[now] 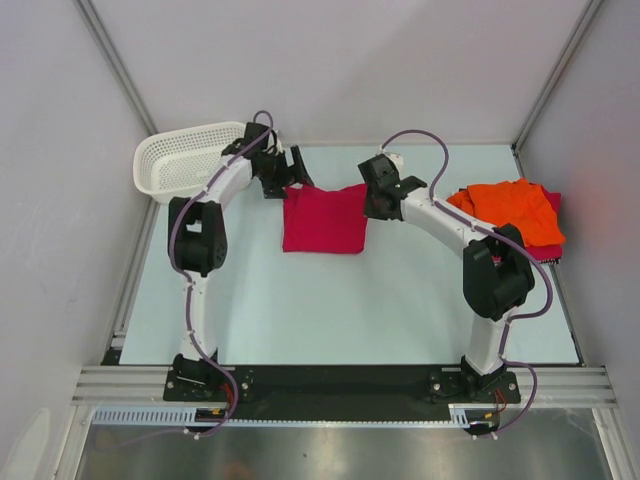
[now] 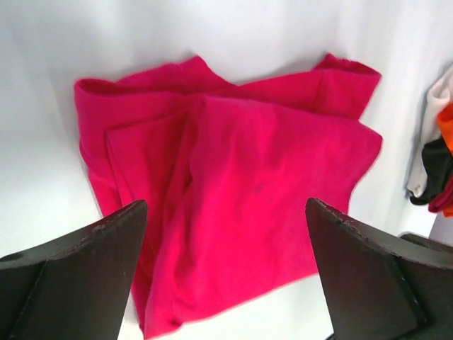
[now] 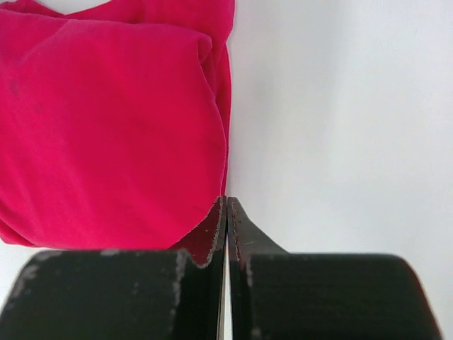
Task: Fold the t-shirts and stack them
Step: Smooth out wrinkles on the folded tshirt
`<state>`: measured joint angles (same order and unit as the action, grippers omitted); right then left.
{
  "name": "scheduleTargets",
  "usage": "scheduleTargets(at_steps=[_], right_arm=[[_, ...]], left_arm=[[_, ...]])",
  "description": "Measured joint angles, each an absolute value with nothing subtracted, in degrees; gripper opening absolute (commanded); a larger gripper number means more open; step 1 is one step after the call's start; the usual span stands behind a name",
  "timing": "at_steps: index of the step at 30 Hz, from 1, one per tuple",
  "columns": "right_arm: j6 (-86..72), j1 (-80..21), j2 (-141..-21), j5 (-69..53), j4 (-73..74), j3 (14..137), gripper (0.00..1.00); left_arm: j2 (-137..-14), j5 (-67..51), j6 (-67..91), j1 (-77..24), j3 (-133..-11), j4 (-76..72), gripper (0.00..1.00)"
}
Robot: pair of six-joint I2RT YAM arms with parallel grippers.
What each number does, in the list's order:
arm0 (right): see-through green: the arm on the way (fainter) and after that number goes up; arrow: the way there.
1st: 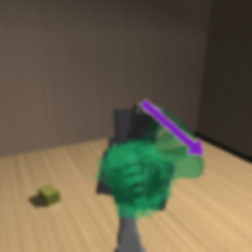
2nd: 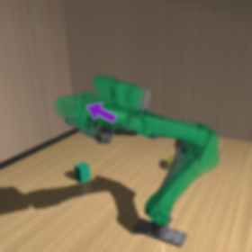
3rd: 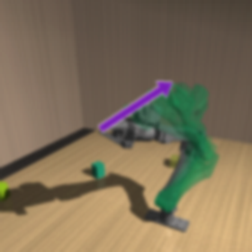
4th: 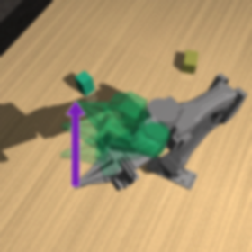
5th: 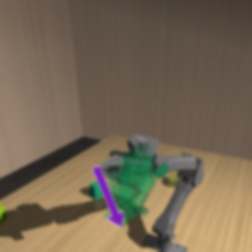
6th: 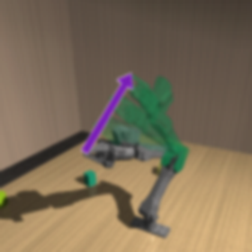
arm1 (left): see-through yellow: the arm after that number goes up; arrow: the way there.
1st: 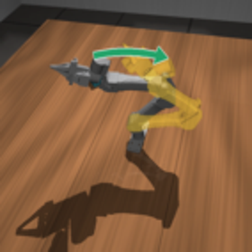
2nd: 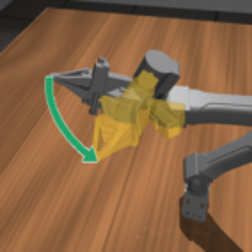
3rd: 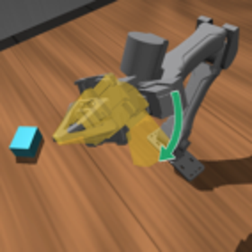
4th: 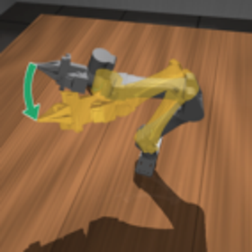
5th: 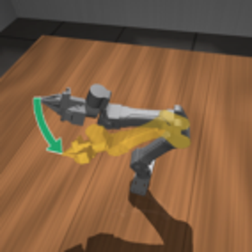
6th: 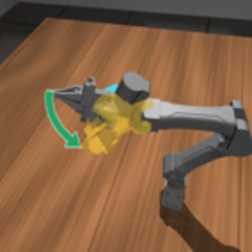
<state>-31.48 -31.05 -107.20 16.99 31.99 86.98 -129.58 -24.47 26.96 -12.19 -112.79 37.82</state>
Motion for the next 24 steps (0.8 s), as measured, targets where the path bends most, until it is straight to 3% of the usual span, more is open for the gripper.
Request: scheduleTargets(at_steps=[3, 6, 10, 18, 19, 20, 21, 24], right_arm=[[-31.4, -31.03, -106.98, 16.95, 32.47, 86.98, 0.0], [-31.22, -30.83, -106.59, 16.95, 33.19, 87.0, 0.0], [-31.14, -30.46, -105.78, 16.95, 34.5, 87.0, 0.0], [-31.05, -29.76, -104.81, 16.82, 35.77, 86.98, 0.0], [-31.07, -29.76, -104.81, 16.69, 35.79, 86.98, 0.0], [-31.07, -29.76, -104.81, 16.53, 35.77, 87.0, 0.0], [-31.07, -29.76, -104.81, 16.36, 35.77, 87.0, 0.0], [-31.09, -29.76, -104.81, 15.92, 35.77, 86.98, 0.0]], left_arm=[[-132.55, -24.56, 27.07, -12.12, -114.5, 37.32, 0.96], [-135.94, -24.93, 27.59, -12.12, -115.92, 36.8, 0.88], [-138.5, -26.81, 29.23, -12.03, -116.66, 35.64, 0.61], [-138.67, -29.47, 30.76, -11.62, -117.08, 33.15, 0.27], [-138.67, -29.93, 30.96, -11.55, -117.05, 32.86, 0.11], [-138.67, -30.26, 31.16, -11.46, -117.05, 32.64, 0.05], [-138.67, -30.63, 31.03, -11.29, -117.05, 32.21, 0.0], [-138.67, -31.42, 31.46, -10.7, -117.03, 31.81, 0.0]])
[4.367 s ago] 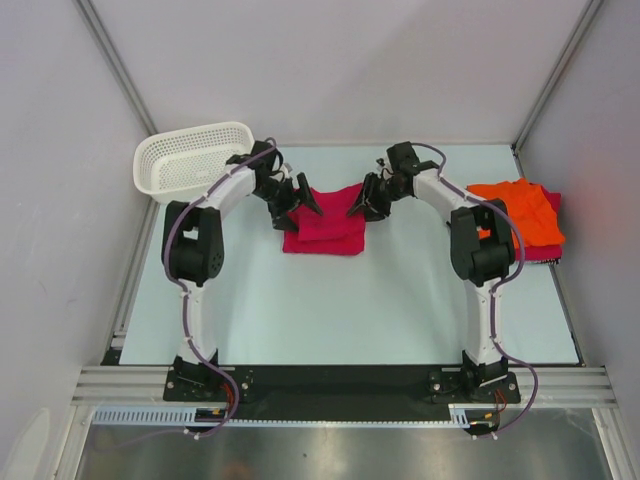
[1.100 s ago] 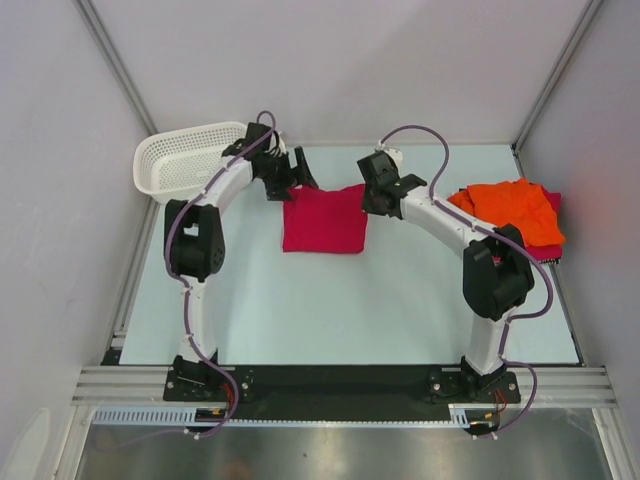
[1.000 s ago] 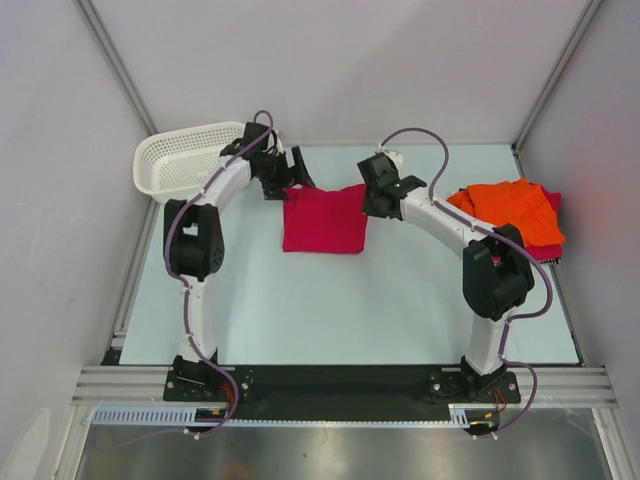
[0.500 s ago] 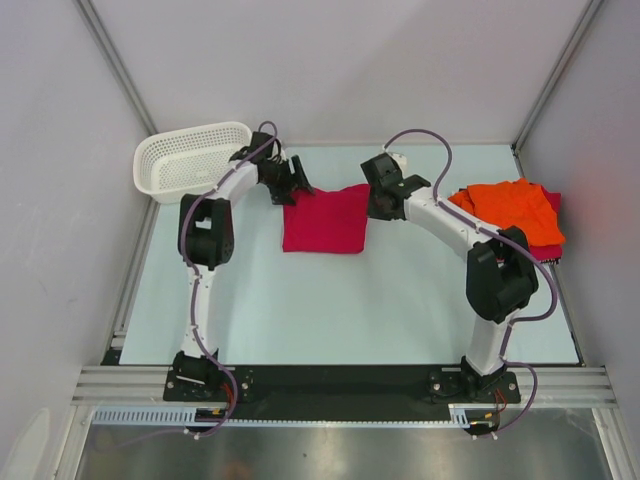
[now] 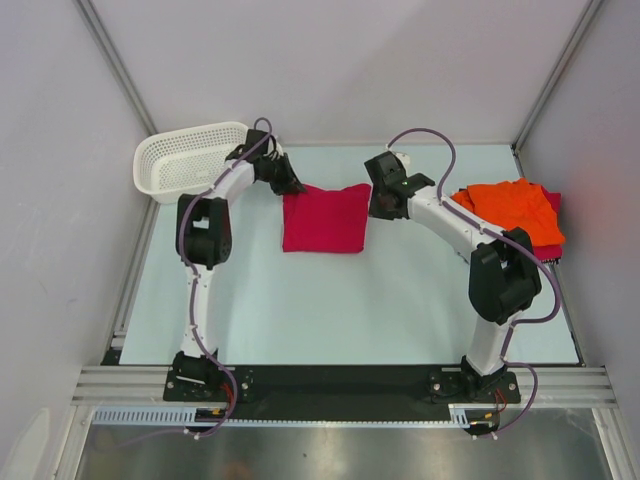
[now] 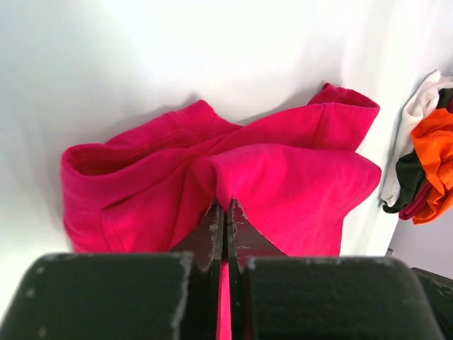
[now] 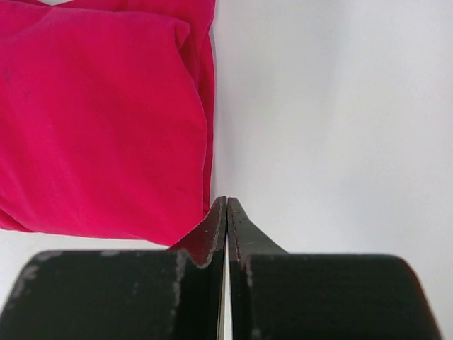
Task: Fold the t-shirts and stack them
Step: Smooth out wrinkles on the folded tshirt
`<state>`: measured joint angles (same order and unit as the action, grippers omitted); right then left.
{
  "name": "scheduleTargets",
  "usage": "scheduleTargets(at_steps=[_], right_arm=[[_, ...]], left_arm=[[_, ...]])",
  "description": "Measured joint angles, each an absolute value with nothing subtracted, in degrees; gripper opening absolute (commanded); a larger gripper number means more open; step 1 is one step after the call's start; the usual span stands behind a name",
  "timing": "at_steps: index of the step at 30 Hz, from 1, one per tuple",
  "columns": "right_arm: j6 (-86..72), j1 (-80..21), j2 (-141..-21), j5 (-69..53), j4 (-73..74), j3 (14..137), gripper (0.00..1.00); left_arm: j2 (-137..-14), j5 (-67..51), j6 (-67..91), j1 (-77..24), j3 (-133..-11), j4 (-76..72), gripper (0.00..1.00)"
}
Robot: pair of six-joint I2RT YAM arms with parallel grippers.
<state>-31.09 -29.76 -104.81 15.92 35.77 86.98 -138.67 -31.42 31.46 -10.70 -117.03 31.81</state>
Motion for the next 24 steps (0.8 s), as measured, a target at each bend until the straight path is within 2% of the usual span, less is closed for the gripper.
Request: scheduleTargets(at_steps=[17, 24], right_arm=[[-32.18, -31.59, -104.81, 14.68, 35.68, 87.0, 0.0], [-32.36, -32.12, -105.23, 14.22, 35.64, 87.46, 0.0]], left_arm=[[-135.44, -29.56, 31.03, -6.55, -112.33, 30.46, 0.0], [-130.63, -27.22, 30.98, -6.35, -106.37, 30.0, 0.0]])
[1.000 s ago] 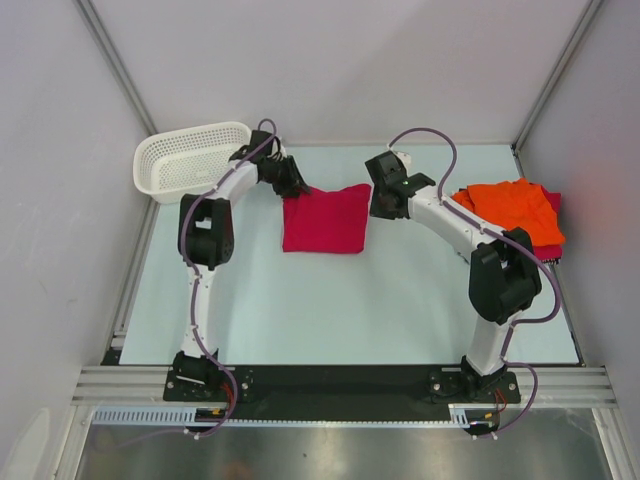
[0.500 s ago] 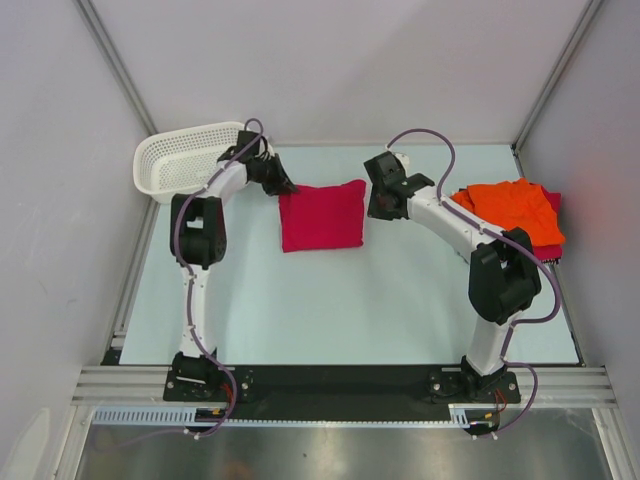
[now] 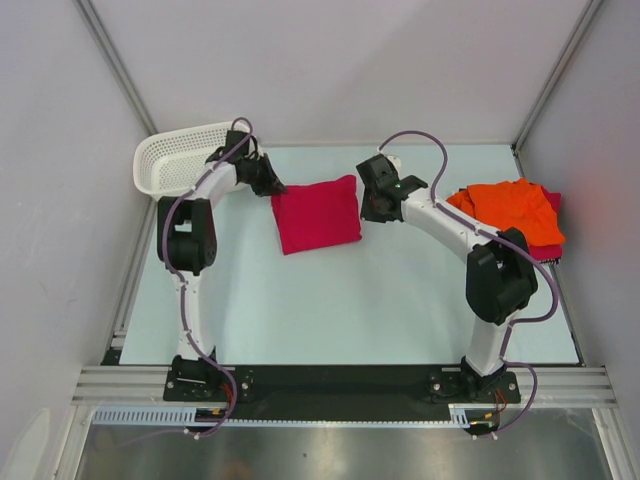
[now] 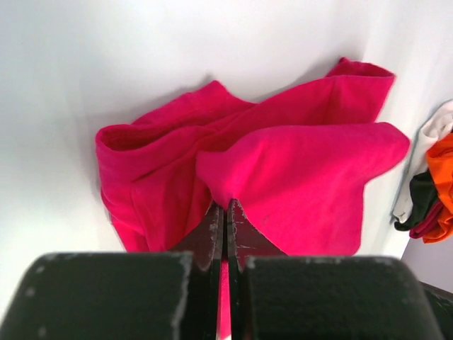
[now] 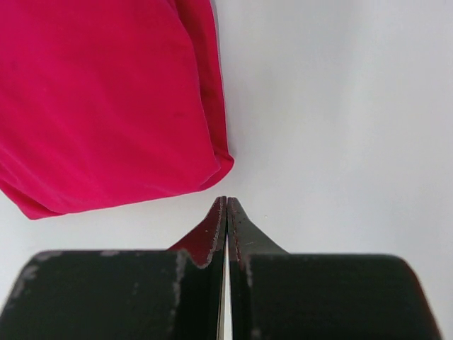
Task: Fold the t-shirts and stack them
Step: Smooth out wrinkles on the folded tshirt
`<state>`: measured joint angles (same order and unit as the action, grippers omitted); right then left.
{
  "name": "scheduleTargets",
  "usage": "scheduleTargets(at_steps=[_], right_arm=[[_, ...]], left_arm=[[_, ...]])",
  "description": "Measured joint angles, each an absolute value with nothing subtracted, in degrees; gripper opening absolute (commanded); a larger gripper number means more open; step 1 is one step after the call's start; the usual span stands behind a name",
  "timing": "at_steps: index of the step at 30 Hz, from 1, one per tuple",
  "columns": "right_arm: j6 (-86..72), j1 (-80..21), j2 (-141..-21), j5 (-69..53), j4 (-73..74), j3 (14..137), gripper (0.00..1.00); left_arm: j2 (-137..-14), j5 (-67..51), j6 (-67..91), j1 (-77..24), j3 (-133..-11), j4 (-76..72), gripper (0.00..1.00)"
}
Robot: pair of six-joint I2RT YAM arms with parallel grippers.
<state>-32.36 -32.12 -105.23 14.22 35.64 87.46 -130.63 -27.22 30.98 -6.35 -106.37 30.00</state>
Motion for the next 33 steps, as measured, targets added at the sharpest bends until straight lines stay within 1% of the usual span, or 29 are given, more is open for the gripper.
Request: scheduleTargets(at_steps=[1, 2, 5, 9, 11, 12, 14, 15, 16, 20, 23, 26, 29, 33], right_arm=[[-32.36, -32.12, -105.34, 14.09, 35.55, 87.5, 0.0], [-32.38, -32.12, -105.47, 14.04, 35.48, 87.57, 0.0], [-32.36, -32.12, -105.67, 13.78, 35.44, 87.74, 0.02], [-32.21, -32.12, -105.89, 13.39, 35.24, 88.99, 0.04], [-31.83, -32.12, -105.86, 13.04, 34.63, 89.67, 0.03], [-31.48, -32.1, -105.86, 12.62, 33.71, 89.86, 0.03], [-31.33, -31.86, -105.8, 11.42, 32.14, 89.93, 0.01], [-31.33, -31.51, -105.73, 9.72, 31.16, 89.91, 0.0], [-31.4, -31.18, -105.6, 7.9, 29.74, 89.84, 0.0], [-35.42, -27.59, -104.77, -4.47, 19.09, 87.09, 0.0], [-41.39, -23.83, -107.0, -16.01, 9.45, 85.52, 0.0], [-48.12, -21.28, -114.69, -25.58, -1.3, 87.37, 0.0], [-54.68, -21.15, -125.03, -33.3, -9.08, 91.83, 0.0], [-62.46, -22.02, -136.31, -39.86, -13.85, 96.62, 0.0]], left_arm=[[-130.23, -27.14, 30.98, -6.35, -106.32, 29.98, 0.04], [-129.91, -27.14, 30.98, -6.35, -106.32, 29.93, 0.44], [-129.86, -26.76, 30.37, -6.35, -106.24, 30.59, 0.99], [-129.12, -24.75, 29.45, -6.28, -104.03, 31.75, 1.0], [-127.2, -23.81, 29.3, -6.24, -101.19, 31.88, 1.0], [-125.16, -23.24, 29.28, -6.22, -99.24, 31.97, 0.95], [-120.88, -22.59, 29.43, -6.2, -96.23, 31.57, 0.49], [-117.99, -22.55, 29.87, -6.17, -94.48, 30.87, 0.16], [-114.76, -22.55, 30.37, -6.17, -92.58, 29.63, 0.0], [-103.57, -24.38, 33.28, -6.17, -87.09, 23.11, 0.0], [-103.33, -29.61, 35.97, -6.24, -87.35, 17.43, 0.0], [-112.01, -36.47, 38.02, -6.72, -91.13, 13.96, 0.0], [-120.33, -39.46, 39.16, -7.77, -92.86, 13.72, 0.0], [-129.19, -41.82, 41.17, -8.95, -92.9, 16.36, 0.0]])
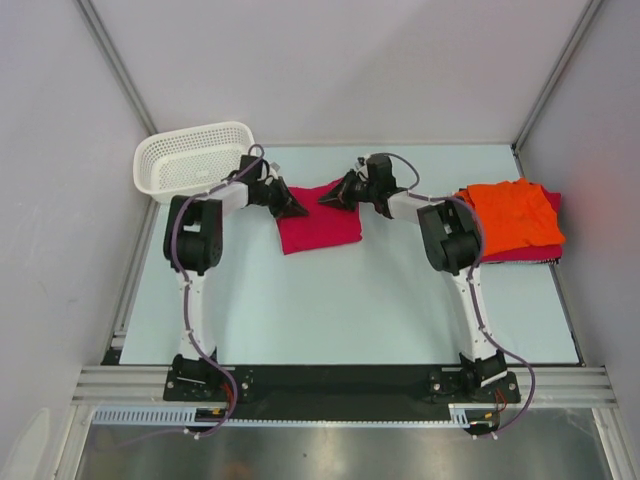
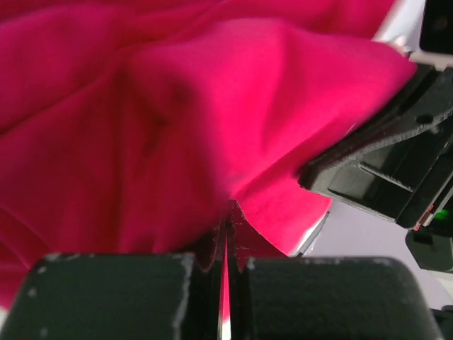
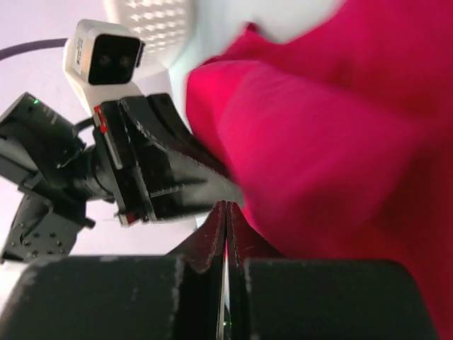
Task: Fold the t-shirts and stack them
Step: Smooth out wrinkles on the folded tshirt
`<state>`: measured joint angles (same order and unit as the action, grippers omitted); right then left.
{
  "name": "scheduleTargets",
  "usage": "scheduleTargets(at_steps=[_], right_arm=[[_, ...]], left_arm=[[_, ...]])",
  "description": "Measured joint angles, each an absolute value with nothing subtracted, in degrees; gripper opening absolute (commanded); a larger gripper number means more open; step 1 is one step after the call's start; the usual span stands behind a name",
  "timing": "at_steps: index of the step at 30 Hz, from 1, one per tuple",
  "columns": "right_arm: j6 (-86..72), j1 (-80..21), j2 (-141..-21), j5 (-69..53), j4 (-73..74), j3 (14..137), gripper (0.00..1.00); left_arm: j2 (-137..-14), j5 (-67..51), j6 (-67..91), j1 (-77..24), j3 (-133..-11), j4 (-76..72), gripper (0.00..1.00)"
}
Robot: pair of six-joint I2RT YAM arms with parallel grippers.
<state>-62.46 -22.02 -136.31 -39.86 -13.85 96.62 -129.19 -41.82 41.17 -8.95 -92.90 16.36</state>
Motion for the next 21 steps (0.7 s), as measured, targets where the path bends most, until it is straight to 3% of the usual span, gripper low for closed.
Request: scheduleTargets(at_steps=[7, 18, 21], right_arm=[[-59.33, -22.52, -141.8, -37.36, -1.58, 105.12, 0.0], [-45.41, -22.52, -135.02, -12.43, 20.67, 107.42, 0.0], [-41.1, -23.09, -132.27, -4.36, 25.34, 107.42, 0.03]], left_arm=[[-131.35, -39.35, 41.76, -9.02, -95.29, 21.08, 0.0], [-130.47, -32.93, 36.27, -7.9, -97.1, 28.95, 0.0], [-128.46, -31.0, 34.13, -7.64, -96.73, 31.38, 0.04]])
